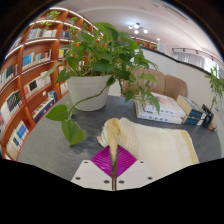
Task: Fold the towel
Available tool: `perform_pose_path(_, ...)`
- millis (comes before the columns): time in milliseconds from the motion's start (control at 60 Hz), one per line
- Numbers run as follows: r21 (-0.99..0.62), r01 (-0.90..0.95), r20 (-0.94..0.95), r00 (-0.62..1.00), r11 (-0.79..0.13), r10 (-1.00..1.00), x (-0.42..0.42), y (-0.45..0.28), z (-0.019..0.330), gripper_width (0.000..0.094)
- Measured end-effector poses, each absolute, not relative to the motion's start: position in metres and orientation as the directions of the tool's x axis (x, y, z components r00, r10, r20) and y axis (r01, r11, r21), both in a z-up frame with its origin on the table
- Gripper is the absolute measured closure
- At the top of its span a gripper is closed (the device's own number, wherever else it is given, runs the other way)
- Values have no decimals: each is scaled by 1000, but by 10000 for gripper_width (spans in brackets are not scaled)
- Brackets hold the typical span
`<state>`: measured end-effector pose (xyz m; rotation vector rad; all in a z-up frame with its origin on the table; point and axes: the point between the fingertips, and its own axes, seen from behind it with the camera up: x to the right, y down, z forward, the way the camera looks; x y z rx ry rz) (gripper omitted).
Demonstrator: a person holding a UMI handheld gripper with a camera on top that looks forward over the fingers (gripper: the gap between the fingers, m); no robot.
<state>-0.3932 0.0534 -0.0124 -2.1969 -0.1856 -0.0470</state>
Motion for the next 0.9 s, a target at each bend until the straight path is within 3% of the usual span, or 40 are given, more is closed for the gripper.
perform_pose_path(133,-760,40,-37,994,-648,105,-402,48,-7,904)
perform_pose_path(350,-761,-279,-352,936,-585,11,-336,57,103,905)
perform_pose_path(483,-749,-316,-357,933,-583,-46,-251,63,111,898)
perform_pose_path(550,-750,-276,-301,952,-601,-62,-206,65,92,776)
perform_pose_path(583,-750,-260,-269,960,-609,-78,-184,64,82,652)
perform_pose_path(633,-746,-222,-210,973,-628,-94,-152,63,64,363)
perform_pose_path(683,-749,-187,-163,982,-636,-97,-123,61,52,252)
perform_pose_path(750,-745,-159,-127,987,-648,-96,-95,56,43,184)
perform_pose_path(900,-752,-160,-147,986,-640,-74,-67,35,61,157)
